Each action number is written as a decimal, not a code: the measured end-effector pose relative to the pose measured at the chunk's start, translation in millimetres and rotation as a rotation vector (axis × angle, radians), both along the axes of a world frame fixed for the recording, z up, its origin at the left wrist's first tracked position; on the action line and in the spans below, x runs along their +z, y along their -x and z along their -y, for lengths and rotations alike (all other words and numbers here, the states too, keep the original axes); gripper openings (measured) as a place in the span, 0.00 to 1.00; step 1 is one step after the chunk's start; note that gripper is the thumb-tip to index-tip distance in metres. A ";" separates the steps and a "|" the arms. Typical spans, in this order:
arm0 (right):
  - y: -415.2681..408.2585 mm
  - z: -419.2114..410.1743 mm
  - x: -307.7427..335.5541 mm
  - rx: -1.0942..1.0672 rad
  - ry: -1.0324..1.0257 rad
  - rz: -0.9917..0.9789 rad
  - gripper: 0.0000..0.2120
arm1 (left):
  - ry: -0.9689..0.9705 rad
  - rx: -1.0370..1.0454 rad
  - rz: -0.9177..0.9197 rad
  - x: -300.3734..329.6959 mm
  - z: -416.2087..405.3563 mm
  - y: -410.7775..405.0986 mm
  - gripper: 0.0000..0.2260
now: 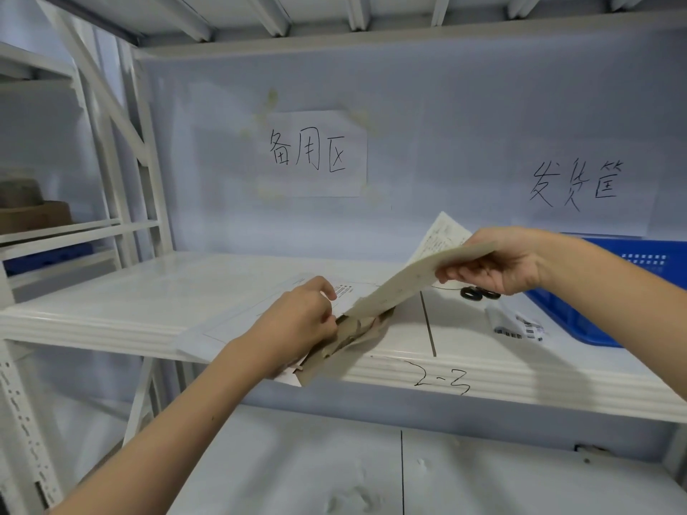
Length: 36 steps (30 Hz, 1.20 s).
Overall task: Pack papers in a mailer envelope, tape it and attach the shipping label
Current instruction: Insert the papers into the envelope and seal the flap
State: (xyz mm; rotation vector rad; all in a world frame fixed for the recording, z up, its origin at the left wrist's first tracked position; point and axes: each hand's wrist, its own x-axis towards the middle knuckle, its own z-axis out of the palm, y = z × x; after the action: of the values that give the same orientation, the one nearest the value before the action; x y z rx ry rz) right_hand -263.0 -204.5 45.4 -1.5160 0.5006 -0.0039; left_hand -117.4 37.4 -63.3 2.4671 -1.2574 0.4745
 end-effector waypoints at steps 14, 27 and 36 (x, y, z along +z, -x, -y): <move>-13.5 -32.8 -37.6 0.044 0.092 -0.051 0.10 | -0.016 -0.019 -0.089 3.6 2.3 -5.5 0.14; -55.7 -66.8 -53.7 0.008 0.233 0.007 0.11 | -0.080 -0.037 -0.015 13.4 15.2 -8.0 0.15; -41.9 -44.0 -39.9 0.060 0.265 -0.095 0.11 | -0.129 -0.011 -0.022 17.9 -0.2 -7.5 0.14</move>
State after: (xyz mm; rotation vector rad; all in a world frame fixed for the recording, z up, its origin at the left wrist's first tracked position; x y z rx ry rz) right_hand -221.1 -160.5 5.5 -1.7964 0.5461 0.0501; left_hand -110.0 37.6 -45.4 2.5622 -1.3302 0.3736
